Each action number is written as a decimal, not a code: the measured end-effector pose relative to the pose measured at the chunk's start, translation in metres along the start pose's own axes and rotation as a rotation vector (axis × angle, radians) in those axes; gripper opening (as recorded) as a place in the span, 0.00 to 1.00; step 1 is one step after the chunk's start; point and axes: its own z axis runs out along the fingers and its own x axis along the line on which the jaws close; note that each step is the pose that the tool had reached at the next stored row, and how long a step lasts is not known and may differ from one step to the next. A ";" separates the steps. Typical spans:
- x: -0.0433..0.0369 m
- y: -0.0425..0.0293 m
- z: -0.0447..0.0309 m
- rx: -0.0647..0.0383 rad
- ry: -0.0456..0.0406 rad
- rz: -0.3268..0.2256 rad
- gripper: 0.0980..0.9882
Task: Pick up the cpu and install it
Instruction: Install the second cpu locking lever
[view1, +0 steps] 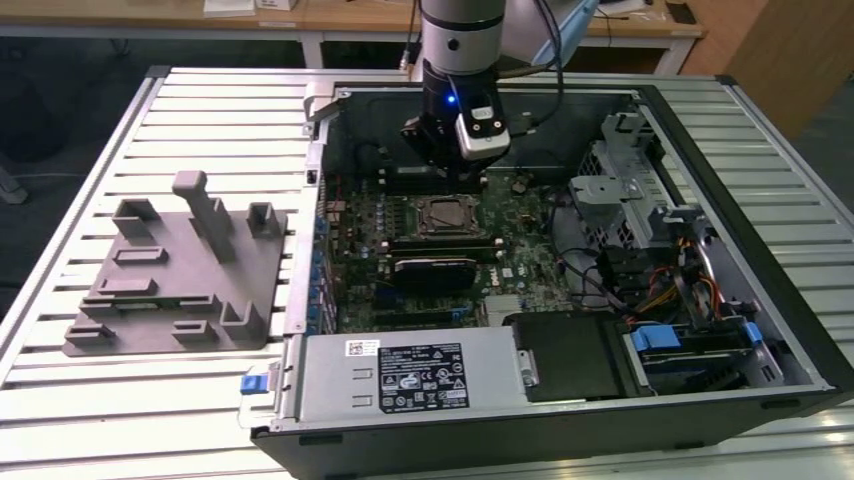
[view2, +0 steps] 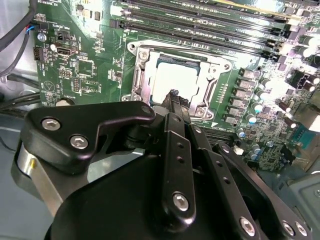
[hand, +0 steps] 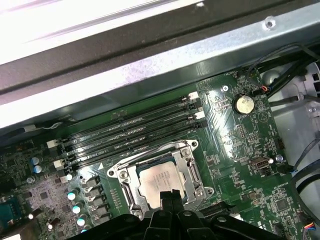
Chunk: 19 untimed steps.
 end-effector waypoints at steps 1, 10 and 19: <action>0.0000 0.0000 -0.0001 0.000 0.0000 0.000 0.01; -0.0016 -0.0046 -0.0001 0.000 0.0000 0.000 0.01; -0.0034 -0.0096 0.0000 0.000 0.0001 0.000 0.01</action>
